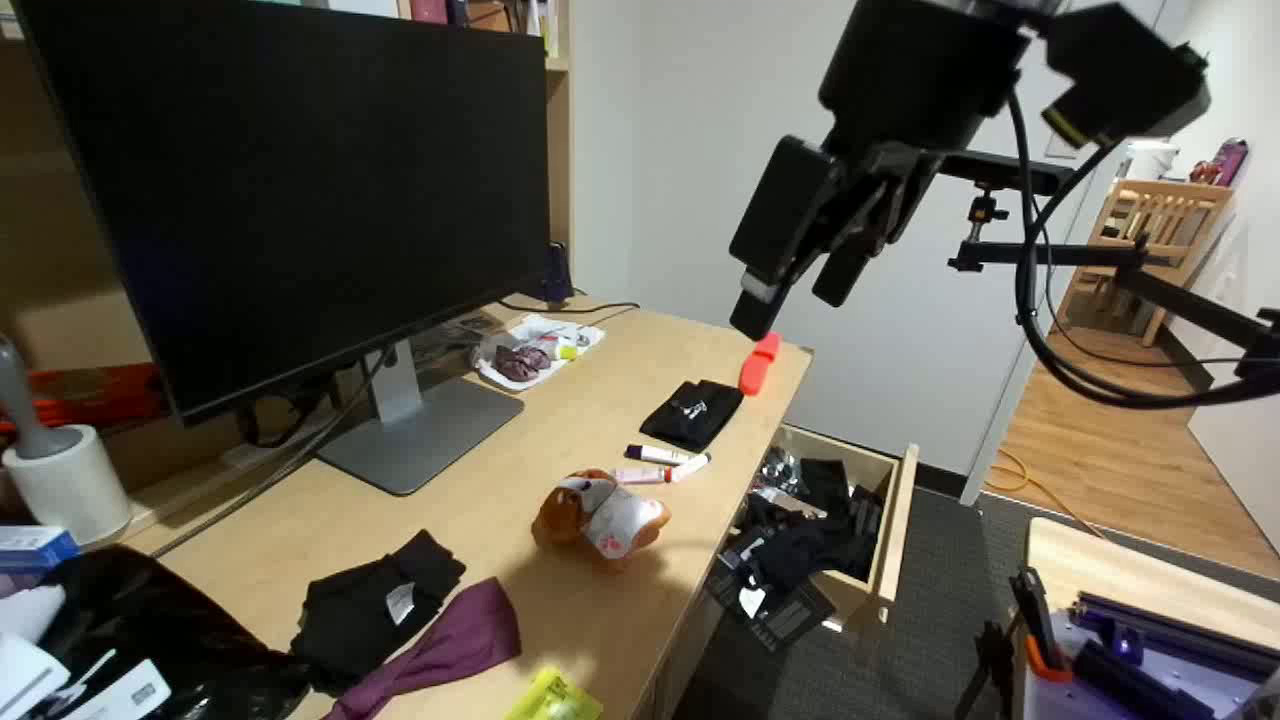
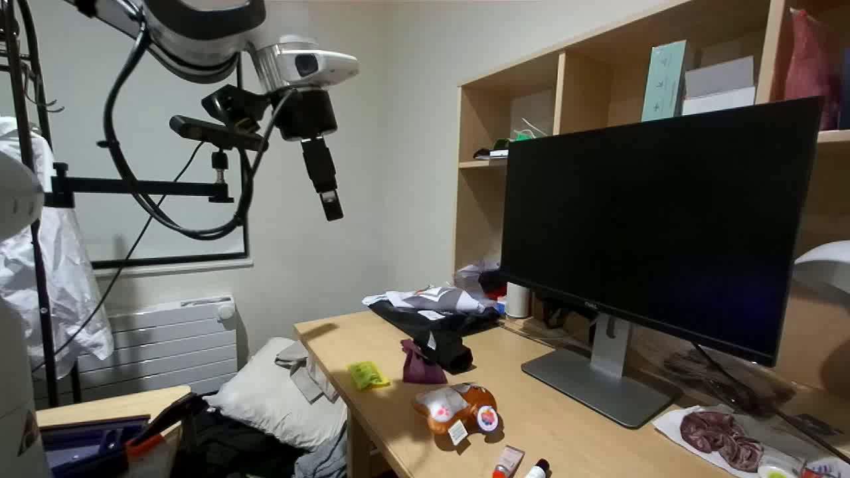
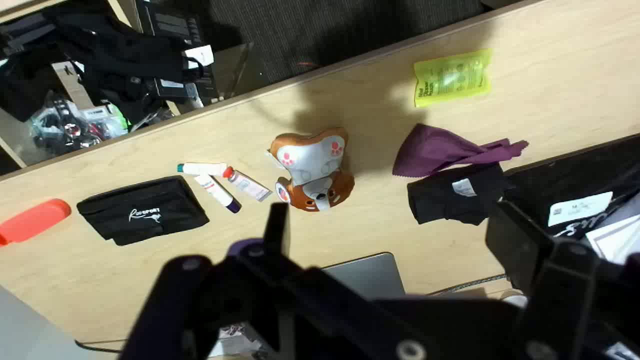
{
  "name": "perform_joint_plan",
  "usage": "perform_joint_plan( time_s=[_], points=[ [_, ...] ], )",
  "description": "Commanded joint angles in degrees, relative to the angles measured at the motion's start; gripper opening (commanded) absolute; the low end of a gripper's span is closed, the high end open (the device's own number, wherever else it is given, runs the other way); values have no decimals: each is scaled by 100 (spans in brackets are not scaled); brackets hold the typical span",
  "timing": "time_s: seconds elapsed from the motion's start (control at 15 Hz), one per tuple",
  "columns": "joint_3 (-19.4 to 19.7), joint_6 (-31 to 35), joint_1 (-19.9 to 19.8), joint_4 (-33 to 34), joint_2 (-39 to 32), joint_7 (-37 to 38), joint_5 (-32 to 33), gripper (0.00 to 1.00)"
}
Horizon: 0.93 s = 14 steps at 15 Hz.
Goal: Place the set of socks in the left side of the desk
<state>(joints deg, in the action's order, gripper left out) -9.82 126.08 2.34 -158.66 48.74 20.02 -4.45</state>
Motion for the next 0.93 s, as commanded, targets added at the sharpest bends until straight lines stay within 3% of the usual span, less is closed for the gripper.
perform_joint_plan(
  time_s=[0.0,0.47,0.87],
  points=[
    [-26,-12,-32,8,3,-26,-28,100],
    [68,518,-859,100,-524,581,93,100],
    [50,1718,-2345,110,-1660,1357,841,100]
  ],
)
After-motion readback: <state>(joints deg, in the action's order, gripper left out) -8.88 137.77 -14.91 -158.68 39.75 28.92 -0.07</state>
